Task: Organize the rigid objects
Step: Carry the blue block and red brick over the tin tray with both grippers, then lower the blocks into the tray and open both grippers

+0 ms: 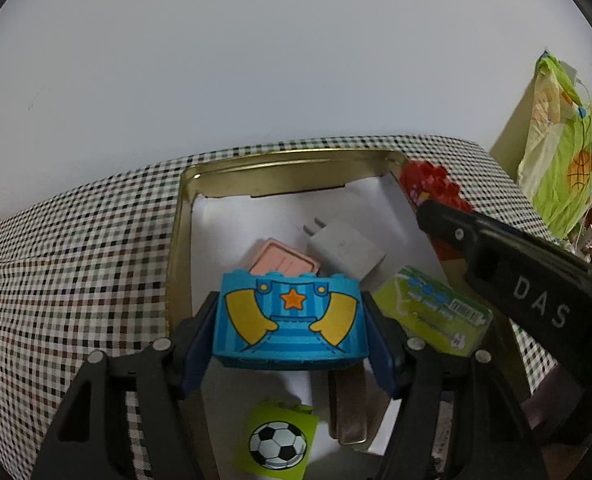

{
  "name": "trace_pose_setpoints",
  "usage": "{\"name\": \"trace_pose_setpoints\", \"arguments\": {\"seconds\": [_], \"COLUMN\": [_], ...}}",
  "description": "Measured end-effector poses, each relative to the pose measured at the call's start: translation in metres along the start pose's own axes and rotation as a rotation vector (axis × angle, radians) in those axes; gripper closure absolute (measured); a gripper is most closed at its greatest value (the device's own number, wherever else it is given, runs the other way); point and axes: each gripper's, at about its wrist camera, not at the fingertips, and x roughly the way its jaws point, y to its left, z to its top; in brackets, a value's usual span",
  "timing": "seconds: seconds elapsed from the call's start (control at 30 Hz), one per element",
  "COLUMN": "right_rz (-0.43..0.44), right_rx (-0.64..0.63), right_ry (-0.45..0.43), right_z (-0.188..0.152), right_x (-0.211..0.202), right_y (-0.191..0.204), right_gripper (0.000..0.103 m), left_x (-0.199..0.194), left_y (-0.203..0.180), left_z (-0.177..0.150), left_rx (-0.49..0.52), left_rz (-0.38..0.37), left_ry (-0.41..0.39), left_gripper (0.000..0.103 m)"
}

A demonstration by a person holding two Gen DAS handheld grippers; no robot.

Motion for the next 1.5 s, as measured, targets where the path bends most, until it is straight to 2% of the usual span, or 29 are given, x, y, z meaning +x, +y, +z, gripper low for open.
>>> {"name": "trace_pose_setpoints", "arguments": {"seconds": [0.5,0.93,1.27,1.43,1.5], "right_rz": [-0.090,-0.093,-0.100,-0.113,-0.108], "right_rx": [-0.069,-0.060,-0.063,-0.057,-0.060], "right_ry": [0.043,0.106,0.114,0.143,0.152], "right_z": [-0.005,-0.006,-0.007,-0.007,-0.007], "right_x": [0.011,0.021,0.021,0.026,0.027], "right_y": [0.013,0.010,0.012,0.011,0.012], "right_gripper": [0.068,0.068,0.068,0.066,0.061], "left_x": [-0.003,-0.001,0.001,0.002,0.002], "left_y": [-0.009,-0.005,-0.004,0.001,-0.001], "left_z": [-0.003,-0.003,-0.002,-0.001,-0.001], "left_rx": [0.033,0.012,-0.003,-0.029,-0.017], "left_rz": [0.034,0.034,0.025,0.024,0.037], "left_ry": [0.015,0.031,0.041,0.059,0.060], "left_gripper": [0.039,0.039,0.039,0.037,0.031]}}
